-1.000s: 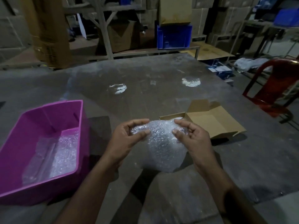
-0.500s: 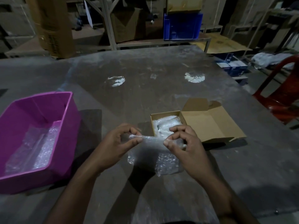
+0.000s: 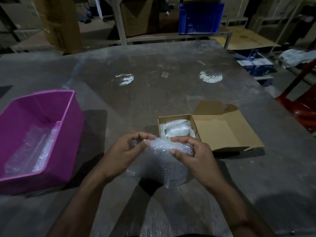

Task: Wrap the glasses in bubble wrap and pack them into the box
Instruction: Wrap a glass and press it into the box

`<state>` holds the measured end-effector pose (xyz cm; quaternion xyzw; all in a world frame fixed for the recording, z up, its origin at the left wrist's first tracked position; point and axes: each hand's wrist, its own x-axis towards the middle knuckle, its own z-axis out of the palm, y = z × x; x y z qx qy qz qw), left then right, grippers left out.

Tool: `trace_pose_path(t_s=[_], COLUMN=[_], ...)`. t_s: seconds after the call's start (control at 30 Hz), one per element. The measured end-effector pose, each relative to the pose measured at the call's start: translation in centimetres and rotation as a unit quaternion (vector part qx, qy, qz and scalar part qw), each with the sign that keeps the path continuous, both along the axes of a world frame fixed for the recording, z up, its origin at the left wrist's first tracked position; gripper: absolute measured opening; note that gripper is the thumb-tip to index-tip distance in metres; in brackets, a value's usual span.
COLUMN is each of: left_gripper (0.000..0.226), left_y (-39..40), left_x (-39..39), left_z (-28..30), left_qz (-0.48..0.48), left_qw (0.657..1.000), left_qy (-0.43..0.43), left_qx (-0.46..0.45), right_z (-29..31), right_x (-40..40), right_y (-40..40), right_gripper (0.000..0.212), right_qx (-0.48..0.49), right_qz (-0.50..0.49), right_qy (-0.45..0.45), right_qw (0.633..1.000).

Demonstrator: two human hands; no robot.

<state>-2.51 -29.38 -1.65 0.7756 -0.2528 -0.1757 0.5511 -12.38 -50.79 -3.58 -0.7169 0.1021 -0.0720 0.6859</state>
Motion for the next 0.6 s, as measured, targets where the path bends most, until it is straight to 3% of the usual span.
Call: trace_pose_path(t_s=[0.13, 0.27, 0.4, 0.6], left_gripper=[0.027, 0.02, 0.01, 0.01], left_y=[0.1, -0.1, 0.3, 1.1], left_x=[0.4, 1.3, 2.3, 3.4], left_z=[0.2, 0.0, -0.2, 0.0], left_qz=[-0.002, 0.002, -0.012, -0.06], left_qw=[1.0, 0.998, 0.995, 0.995], left_qy=[-0.007, -0.056, -0.091, -0.072], left_qx=[0.003, 0.032, 0.039, 0.035], right_z=[0.0, -0.5, -0.5, 0.5], right_x=[0.4, 0.9, 1.3, 0.7], right_y=[0.1, 0.1, 0.1, 0.9], right_gripper=[0.024, 0.006, 0.004, 0.03], right_qx=[-0.031, -0.155, -0.223, -0.148], right_qz=[-0.019, -0.046, -0.042, -0.029], right_qy=[0.018, -0.014, -0.032, -0.03], right_qw=[0.999, 0.987, 0.973, 0.988])
